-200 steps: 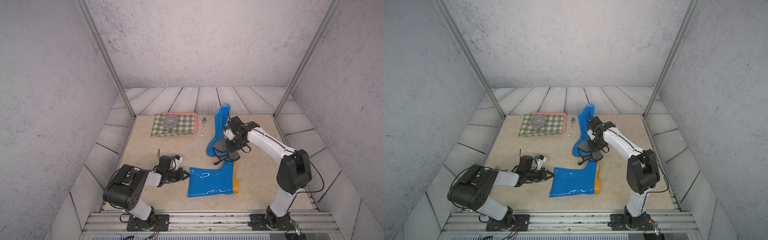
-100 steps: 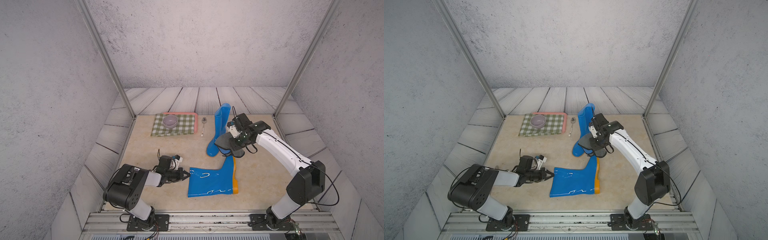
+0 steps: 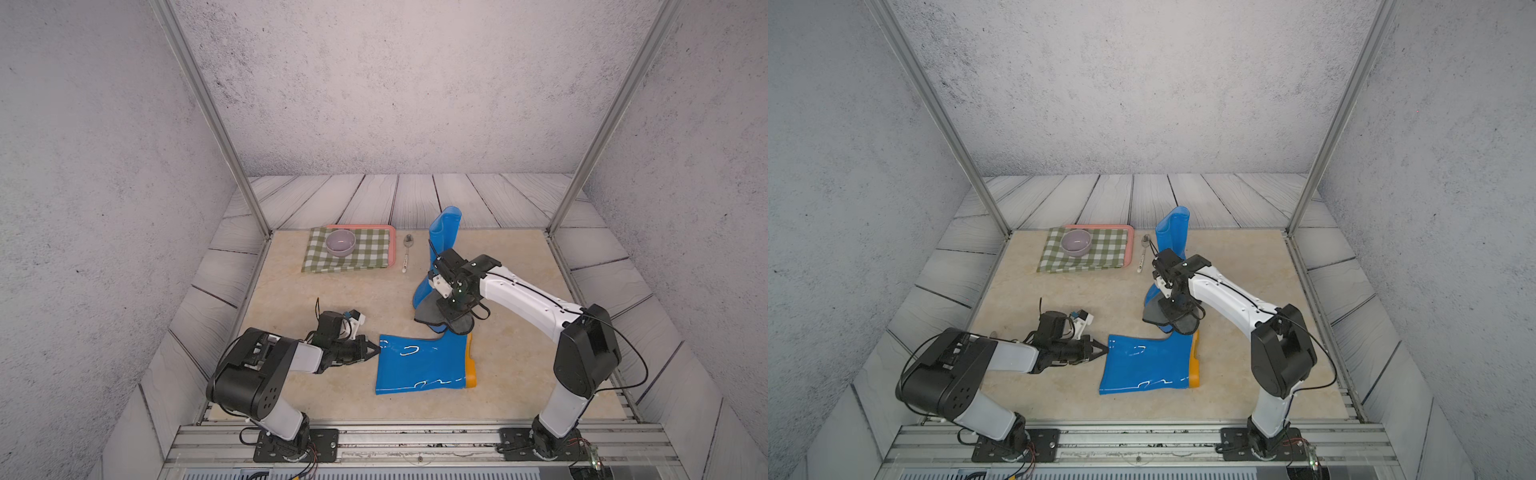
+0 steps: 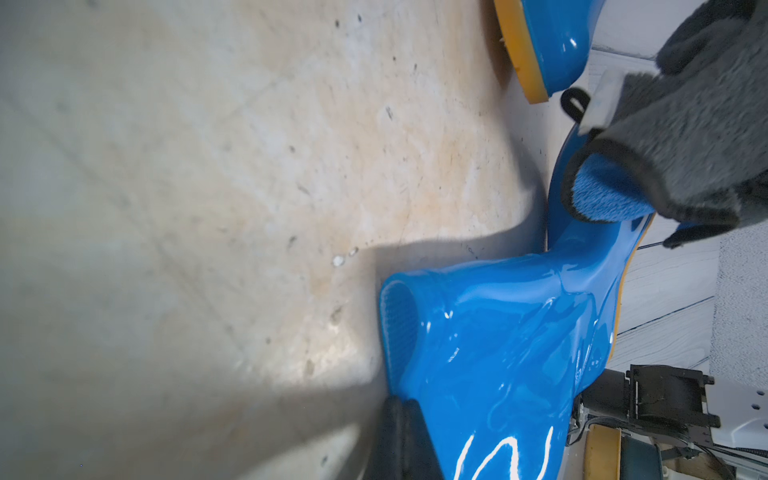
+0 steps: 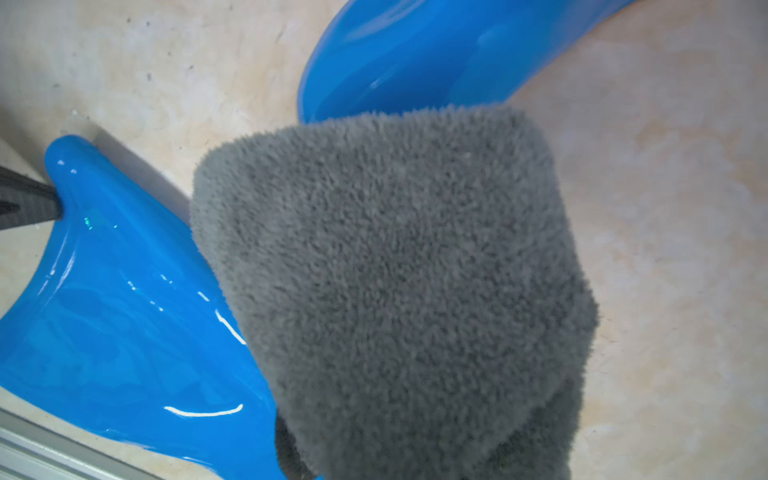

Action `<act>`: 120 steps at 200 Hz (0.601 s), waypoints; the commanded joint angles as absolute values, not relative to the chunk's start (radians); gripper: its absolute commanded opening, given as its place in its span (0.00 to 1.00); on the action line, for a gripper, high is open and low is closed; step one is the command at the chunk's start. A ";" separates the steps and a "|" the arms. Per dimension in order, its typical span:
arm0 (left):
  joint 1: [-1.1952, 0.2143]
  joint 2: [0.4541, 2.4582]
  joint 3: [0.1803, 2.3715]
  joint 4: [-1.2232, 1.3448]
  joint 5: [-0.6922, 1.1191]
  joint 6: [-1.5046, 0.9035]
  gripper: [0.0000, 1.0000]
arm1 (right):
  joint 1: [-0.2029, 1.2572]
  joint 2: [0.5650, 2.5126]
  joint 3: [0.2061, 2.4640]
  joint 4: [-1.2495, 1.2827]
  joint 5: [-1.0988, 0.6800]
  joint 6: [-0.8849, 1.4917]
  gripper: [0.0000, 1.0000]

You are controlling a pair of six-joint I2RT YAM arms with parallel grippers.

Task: Wipe the rubber boots with a cloth
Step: Wipe the dirt off the rubber boot.

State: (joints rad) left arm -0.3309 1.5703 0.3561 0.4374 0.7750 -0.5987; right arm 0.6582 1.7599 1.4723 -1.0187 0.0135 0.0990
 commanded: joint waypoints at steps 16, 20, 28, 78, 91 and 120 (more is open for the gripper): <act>-0.331 1.591 0.371 0.441 0.758 -0.588 0.00 | 0.716 1.813 1.463 -0.998 -0.023 0.145 0.00; -0.332 1.592 0.371 0.442 0.758 -0.588 0.00 | 0.724 1.817 1.464 -0.994 -0.030 0.148 0.00; -0.331 1.592 0.371 0.441 0.758 -0.588 0.00 | 0.739 1.829 1.470 -0.987 -0.043 0.155 0.00; -0.331 1.593 0.372 0.440 0.759 -0.588 0.00 | 0.825 1.933 1.548 -0.969 -0.086 0.173 0.00; -0.331 1.594 0.371 0.441 0.761 -0.587 0.00 | 0.844 1.961 1.576 -0.969 -0.081 0.173 0.00; -0.331 1.595 0.372 0.440 0.761 -0.587 0.00 | 0.872 2.023 1.663 -0.981 -0.090 0.167 0.00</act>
State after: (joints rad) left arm -0.3309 1.5719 0.3565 0.4393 0.7757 -0.5987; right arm 0.8513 1.9732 1.5929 -0.9726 -0.0662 0.1604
